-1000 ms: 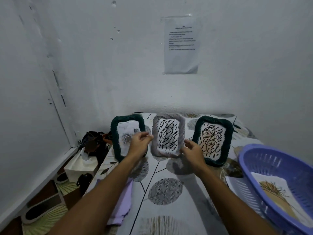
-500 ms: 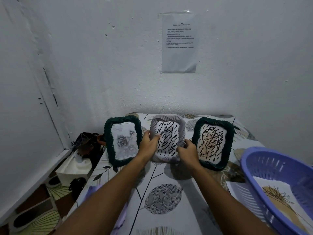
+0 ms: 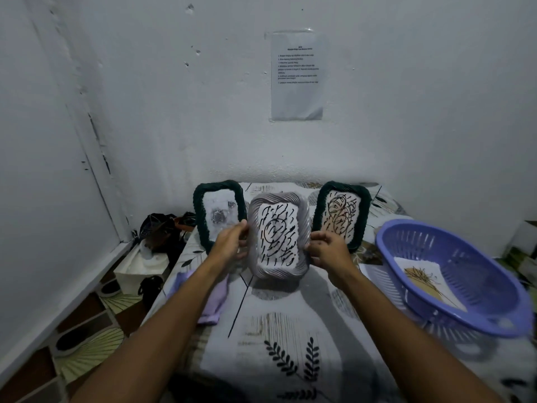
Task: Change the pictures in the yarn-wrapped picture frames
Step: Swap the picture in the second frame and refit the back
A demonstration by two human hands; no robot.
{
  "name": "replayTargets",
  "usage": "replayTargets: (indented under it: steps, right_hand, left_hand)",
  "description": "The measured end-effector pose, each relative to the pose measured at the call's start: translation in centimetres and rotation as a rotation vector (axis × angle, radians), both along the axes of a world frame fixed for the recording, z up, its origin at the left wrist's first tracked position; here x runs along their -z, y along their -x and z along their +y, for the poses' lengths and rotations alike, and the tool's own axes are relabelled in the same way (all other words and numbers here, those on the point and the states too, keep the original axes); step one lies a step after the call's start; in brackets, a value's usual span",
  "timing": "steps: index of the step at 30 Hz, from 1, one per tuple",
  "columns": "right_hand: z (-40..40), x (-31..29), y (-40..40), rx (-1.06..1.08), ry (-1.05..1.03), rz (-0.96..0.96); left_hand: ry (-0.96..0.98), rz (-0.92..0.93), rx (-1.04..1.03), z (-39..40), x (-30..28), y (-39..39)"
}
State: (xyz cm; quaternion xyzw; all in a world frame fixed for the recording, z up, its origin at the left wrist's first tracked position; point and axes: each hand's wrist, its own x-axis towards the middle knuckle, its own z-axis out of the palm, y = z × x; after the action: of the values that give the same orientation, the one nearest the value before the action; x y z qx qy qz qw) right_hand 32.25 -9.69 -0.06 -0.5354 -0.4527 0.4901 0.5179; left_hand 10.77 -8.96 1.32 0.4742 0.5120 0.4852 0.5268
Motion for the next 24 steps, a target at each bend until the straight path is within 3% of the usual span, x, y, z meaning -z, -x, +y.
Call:
replayTargets:
  steps: [3,6,9,13,18,21,24]
  right_hand:
    - [-2.3,-1.2,-0.2,-0.082,-0.003,0.085]
    - [-3.8,-2.4,0.3,-0.150,-0.051,0.067]
    - [-4.6,-3.4,1.8,-0.122,-0.157,-0.205]
    - [-5.4,-3.1,4.0,0.032,-0.367,-0.582]
    - [-6.3,-2.6,4.7,0.041,-0.542,-0.819]
    - [-6.5,-3.9,4.1,0.036,-0.579,-0.847]
    - [-5.8,-5.7,2.8,0.152,-0.588,-0.733]
  left_hand:
    - [0.003,0.016,-0.004,-1.6,-0.6,0.3]
    - [-0.092,0.148,-0.052,-2.2,-1.5,-0.6]
    - [-0.171,0.165,-0.076,-3.4,-2.9,-3.0]
    - [-0.124,0.053,-0.113,-4.1,-3.6,-5.7]
    - [-0.092,-0.042,-0.184,-4.2,-3.3,-6.1]
    - [-0.047,-0.077,-0.153,-4.4,-3.4,-5.0]
    - [-0.010,-0.070,-0.114,-4.3,-2.6,-3.5]
